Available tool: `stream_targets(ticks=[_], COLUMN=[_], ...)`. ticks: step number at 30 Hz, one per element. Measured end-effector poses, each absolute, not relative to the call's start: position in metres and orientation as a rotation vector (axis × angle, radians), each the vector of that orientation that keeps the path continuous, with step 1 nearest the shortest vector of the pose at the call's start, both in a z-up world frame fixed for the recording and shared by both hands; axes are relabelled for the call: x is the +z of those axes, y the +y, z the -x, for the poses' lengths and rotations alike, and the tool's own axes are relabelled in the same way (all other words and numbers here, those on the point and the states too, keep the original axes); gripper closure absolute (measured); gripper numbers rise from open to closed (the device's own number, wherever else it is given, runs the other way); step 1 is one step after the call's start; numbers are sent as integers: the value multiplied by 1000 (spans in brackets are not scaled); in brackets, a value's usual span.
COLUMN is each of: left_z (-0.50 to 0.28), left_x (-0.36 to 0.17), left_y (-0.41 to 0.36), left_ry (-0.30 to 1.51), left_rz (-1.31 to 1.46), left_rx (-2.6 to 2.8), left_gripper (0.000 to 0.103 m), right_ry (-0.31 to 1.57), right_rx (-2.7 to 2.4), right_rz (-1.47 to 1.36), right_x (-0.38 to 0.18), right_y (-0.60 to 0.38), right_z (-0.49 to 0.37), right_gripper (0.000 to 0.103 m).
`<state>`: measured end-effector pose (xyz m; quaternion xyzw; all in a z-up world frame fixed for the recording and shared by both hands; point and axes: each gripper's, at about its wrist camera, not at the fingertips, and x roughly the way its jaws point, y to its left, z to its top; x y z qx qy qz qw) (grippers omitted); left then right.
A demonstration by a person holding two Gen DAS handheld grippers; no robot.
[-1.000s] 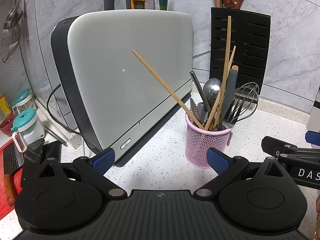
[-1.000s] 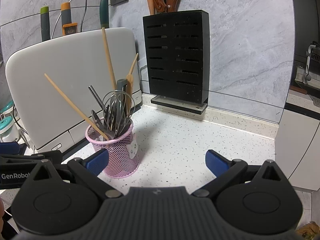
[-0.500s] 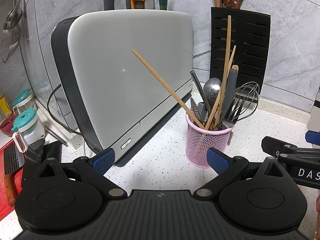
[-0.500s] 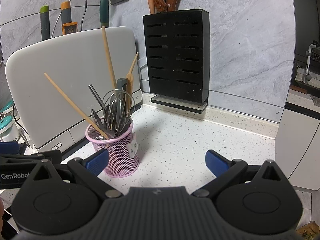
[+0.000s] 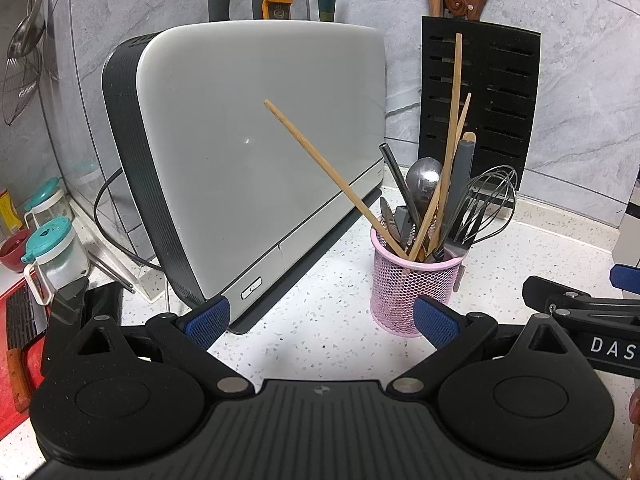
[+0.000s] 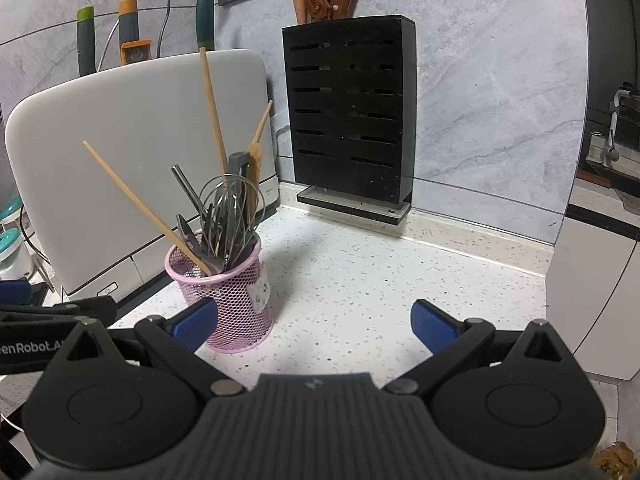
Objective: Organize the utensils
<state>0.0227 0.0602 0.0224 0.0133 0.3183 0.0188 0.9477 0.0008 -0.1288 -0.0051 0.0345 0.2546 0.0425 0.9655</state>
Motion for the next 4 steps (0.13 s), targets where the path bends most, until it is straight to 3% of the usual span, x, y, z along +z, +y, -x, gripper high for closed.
stream_targets(ticks=[4], left_z=[-21], left_x=[24], left_y=[64], left_ry=[636], left_rz=[3], left_rx=[16], left_gripper=[0], right_ry=[501], right_rx=[87], right_rz=[-83], right_x=[-3], right_y=[-131], right_z=[1], right_gripper=[3])
